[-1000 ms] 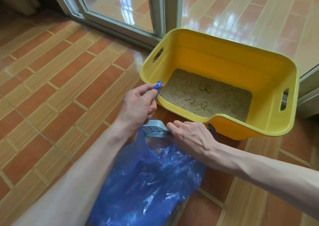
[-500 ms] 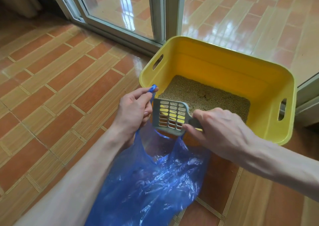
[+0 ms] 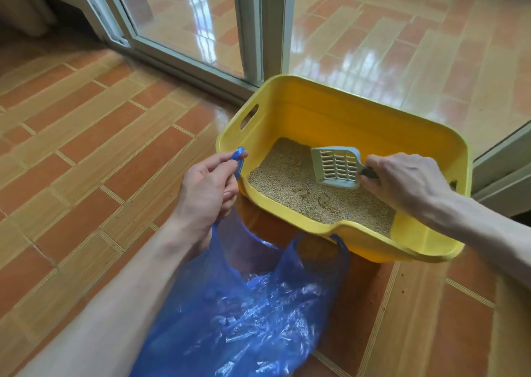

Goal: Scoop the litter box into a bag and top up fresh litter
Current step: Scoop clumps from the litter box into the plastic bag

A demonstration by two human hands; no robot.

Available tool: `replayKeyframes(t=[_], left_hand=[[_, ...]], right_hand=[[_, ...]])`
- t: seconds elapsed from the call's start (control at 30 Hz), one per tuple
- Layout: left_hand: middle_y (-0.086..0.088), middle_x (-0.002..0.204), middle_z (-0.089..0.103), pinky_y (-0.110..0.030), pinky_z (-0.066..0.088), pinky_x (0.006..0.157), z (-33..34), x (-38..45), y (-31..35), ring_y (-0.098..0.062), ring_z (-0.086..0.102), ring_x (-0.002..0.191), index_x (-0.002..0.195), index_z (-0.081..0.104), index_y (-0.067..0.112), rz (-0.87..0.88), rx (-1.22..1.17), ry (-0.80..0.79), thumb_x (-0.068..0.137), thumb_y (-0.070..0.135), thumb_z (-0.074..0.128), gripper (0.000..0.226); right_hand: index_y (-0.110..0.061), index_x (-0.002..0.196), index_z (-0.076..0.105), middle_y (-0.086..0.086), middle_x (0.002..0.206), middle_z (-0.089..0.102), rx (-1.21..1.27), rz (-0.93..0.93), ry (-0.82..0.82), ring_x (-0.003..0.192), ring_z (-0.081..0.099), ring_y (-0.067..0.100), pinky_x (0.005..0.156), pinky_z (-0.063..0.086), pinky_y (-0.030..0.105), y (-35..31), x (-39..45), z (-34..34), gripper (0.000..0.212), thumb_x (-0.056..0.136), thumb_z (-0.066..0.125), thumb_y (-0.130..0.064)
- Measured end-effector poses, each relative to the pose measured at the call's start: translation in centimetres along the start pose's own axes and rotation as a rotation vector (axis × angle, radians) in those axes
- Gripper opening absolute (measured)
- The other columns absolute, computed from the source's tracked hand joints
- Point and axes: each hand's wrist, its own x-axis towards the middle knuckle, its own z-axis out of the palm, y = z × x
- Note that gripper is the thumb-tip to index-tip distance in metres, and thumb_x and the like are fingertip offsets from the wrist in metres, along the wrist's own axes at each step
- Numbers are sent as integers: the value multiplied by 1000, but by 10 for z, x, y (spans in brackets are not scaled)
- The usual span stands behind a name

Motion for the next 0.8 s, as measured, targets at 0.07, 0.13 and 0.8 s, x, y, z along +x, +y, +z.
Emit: replayKeyframes(t=[0.07,0.13,0.8], left_hand=[[4,46,28,-13,16,37,3,2,-2,-7,18,34,119,70,9,1,8,6,107,13,45,28],[5,46,28,-13,16,37,6,4,-4,-7,18,34,119,70,10,-2,22,12,107,13,45,28],[5,45,28,-13,15,35,14,7,-14,-6,18,33,118,70,11,-32,40,1,107,12,45,28]], right_hand=[[-21,91,56,-4,64,53,-21,-17,-35,51,50,15,41,33,25,3,3,10,29,102,49,-47],[-19,92,57,-4,65,53,-38,-21,-53,51,50,14,42,38,26,3,3,16,30,102,48,-46],[-20,102,72,0,78,66,115,96,-331,66,62,21,46,38,25,7,9,41,38,95,55,-53]])
